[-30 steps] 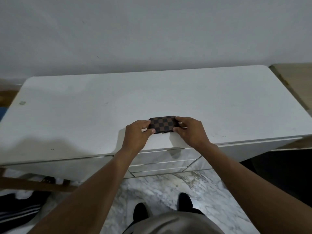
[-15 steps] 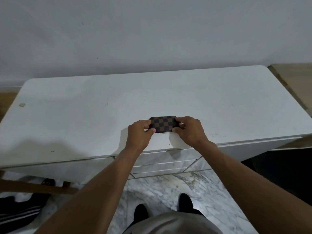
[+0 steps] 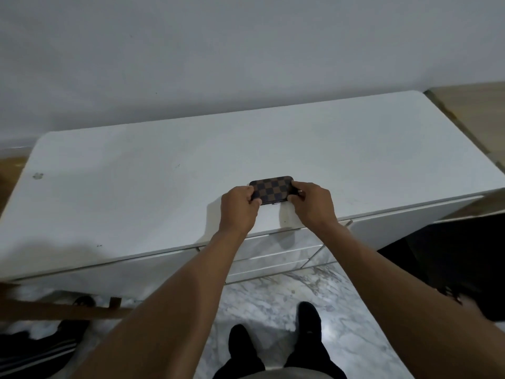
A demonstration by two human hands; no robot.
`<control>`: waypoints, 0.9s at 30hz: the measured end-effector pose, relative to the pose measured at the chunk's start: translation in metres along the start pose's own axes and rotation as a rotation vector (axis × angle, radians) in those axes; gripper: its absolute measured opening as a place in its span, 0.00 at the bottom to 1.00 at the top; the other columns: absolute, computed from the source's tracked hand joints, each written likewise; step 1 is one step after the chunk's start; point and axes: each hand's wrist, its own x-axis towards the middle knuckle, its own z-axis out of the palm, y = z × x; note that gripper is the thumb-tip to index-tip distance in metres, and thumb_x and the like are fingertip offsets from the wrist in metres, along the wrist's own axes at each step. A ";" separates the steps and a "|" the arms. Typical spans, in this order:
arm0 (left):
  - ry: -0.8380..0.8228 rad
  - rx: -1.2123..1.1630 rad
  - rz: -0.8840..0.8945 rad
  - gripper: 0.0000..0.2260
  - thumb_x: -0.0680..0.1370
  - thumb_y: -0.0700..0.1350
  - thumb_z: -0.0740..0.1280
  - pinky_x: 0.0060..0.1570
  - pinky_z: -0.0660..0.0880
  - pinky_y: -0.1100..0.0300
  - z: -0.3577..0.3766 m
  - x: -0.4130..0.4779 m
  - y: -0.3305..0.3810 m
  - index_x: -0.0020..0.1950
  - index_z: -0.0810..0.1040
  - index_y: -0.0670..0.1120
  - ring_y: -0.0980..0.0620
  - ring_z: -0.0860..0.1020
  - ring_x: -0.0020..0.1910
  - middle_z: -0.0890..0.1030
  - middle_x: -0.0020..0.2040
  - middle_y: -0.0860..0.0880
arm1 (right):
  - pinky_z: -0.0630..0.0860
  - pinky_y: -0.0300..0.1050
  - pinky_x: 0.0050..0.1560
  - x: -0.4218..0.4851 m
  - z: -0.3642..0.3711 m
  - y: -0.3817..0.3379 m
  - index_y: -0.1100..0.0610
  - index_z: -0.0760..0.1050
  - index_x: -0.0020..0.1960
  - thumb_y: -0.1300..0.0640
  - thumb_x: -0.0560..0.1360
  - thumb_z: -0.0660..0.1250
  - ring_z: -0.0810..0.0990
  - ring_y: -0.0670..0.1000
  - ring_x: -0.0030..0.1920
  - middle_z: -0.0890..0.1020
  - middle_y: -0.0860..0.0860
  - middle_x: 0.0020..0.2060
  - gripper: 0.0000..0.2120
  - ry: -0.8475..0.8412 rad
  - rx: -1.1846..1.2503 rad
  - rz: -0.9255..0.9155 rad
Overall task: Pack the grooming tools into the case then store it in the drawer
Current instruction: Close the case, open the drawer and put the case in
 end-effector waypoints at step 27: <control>-0.117 0.386 0.083 0.29 0.80 0.43 0.63 0.75 0.51 0.56 0.052 -0.140 -0.047 0.78 0.56 0.41 0.44 0.55 0.77 0.55 0.79 0.42 | 0.57 0.49 0.76 -0.095 0.010 0.084 0.61 0.55 0.76 0.56 0.77 0.64 0.58 0.57 0.76 0.61 0.57 0.76 0.32 -0.243 -0.344 -0.255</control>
